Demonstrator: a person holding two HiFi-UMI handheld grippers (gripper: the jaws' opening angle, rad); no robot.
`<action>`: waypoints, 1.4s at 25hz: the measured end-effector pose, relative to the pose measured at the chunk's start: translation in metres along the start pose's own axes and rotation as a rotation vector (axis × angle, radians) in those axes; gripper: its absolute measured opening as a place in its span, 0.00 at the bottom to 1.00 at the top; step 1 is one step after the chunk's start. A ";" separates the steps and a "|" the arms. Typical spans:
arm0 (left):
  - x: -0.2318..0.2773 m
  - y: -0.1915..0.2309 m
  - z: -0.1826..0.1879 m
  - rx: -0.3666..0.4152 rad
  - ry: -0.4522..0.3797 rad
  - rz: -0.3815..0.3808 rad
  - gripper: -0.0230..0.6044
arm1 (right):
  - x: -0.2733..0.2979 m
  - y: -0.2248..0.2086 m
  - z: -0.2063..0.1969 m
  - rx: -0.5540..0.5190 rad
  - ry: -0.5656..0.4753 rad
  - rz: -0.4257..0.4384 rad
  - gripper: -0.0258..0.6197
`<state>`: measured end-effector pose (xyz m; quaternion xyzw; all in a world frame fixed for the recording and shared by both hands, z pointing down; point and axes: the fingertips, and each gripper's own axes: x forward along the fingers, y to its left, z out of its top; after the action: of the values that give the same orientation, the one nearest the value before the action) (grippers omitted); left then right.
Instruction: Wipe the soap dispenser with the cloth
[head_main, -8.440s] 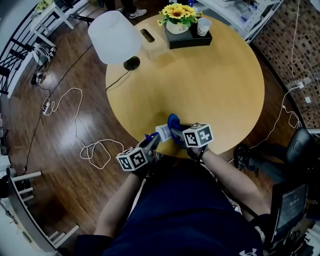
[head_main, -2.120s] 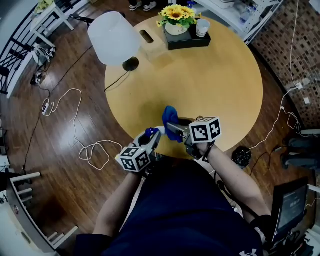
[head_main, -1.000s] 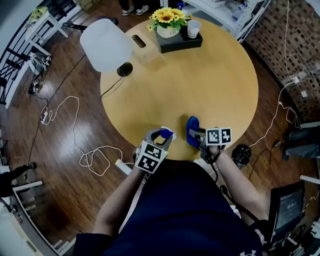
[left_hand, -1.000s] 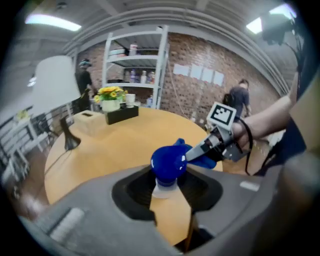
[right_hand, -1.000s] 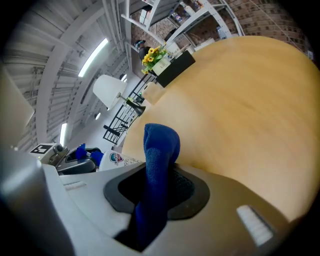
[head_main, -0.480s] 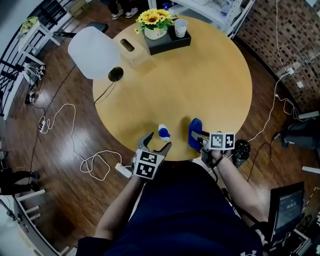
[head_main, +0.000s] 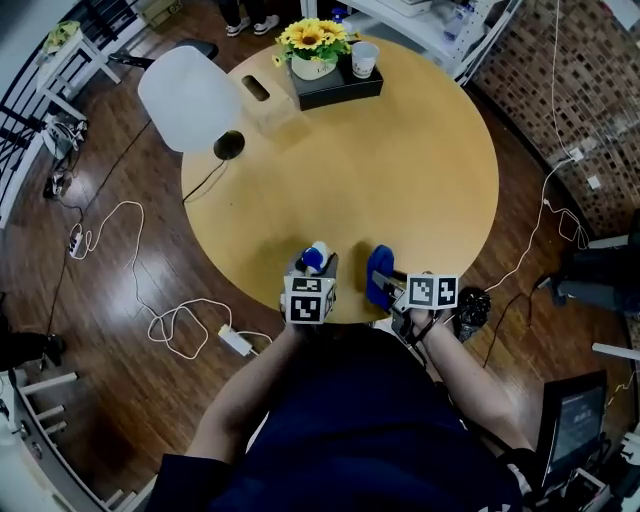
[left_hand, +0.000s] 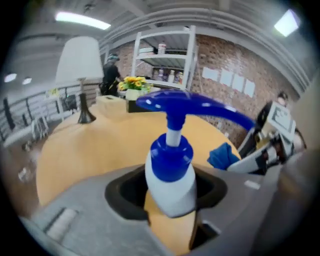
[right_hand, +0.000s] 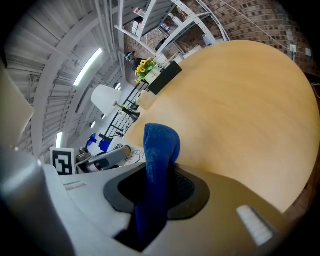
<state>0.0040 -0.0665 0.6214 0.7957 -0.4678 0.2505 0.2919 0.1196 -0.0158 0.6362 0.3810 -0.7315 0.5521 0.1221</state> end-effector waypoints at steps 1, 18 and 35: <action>-0.006 0.011 0.000 -0.168 -0.009 -0.034 0.37 | -0.001 0.001 0.001 0.000 -0.004 0.002 0.19; -0.208 0.026 0.143 -1.040 -0.550 -0.877 0.37 | -0.053 0.234 0.076 -0.565 -0.205 0.443 0.19; -0.189 0.027 0.141 -1.011 -0.521 -0.803 0.37 | -0.058 0.249 0.056 -0.538 -0.155 0.528 0.19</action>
<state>-0.0850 -0.0624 0.4013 0.7079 -0.2514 -0.3244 0.5748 0.0006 -0.0166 0.4035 0.1743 -0.9302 0.3225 0.0155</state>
